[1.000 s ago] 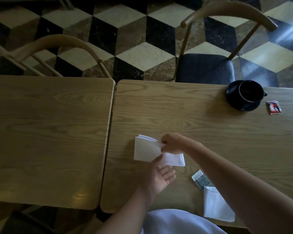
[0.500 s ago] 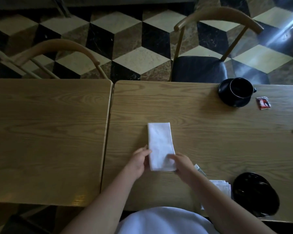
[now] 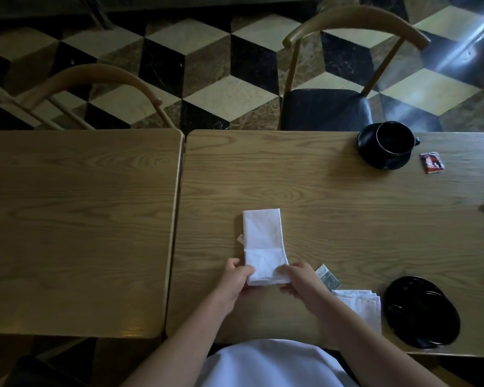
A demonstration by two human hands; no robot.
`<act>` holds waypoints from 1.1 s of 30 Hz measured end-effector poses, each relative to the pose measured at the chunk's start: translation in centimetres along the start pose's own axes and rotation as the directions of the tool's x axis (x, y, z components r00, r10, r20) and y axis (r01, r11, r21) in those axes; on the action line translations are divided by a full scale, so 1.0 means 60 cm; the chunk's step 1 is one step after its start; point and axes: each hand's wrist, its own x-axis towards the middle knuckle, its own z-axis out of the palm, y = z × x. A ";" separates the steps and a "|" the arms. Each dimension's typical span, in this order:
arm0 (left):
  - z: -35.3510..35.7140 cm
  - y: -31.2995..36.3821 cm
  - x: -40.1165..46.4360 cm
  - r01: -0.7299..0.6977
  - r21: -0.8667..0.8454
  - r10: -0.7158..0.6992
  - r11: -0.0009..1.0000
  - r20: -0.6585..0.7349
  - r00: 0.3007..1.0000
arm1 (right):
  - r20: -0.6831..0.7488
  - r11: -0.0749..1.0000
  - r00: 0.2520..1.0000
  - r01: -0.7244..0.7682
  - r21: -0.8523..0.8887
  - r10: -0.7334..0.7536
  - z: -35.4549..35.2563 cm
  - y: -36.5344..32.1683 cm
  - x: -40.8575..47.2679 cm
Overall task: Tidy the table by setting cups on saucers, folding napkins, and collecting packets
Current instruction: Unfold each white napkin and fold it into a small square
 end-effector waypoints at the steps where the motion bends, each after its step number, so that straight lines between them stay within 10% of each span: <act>1: -0.001 0.006 0.000 -0.022 -0.007 0.022 1.000 -0.019 1.000 | -0.002 0.999 0.999 0.042 -0.008 -0.042 -0.002 -0.009 -0.002; 14: -0.006 0.137 0.024 -0.103 -0.252 0.110 0.962 0.015 0.994 | 0.109 0.982 0.987 0.100 0.158 -0.118 -0.003 -0.149 0.031; 24: 0.029 0.160 0.073 -0.238 0.078 0.250 0.968 -0.253 0.935 | 0.142 0.941 0.959 0.201 0.272 -0.246 0.008 -0.160 0.077; 28: 0.032 0.134 0.049 -0.471 0.446 0.576 0.761 -0.132 0.806 | 0.126 0.896 0.893 0.440 -0.053 -0.431 0.013 -0.126 0.073; 33: 0.024 0.106 0.035 -0.528 0.577 0.553 0.623 0.153 0.819 | 0.251 0.635 0.771 0.629 -0.448 -0.586 0.026 -0.094 0.053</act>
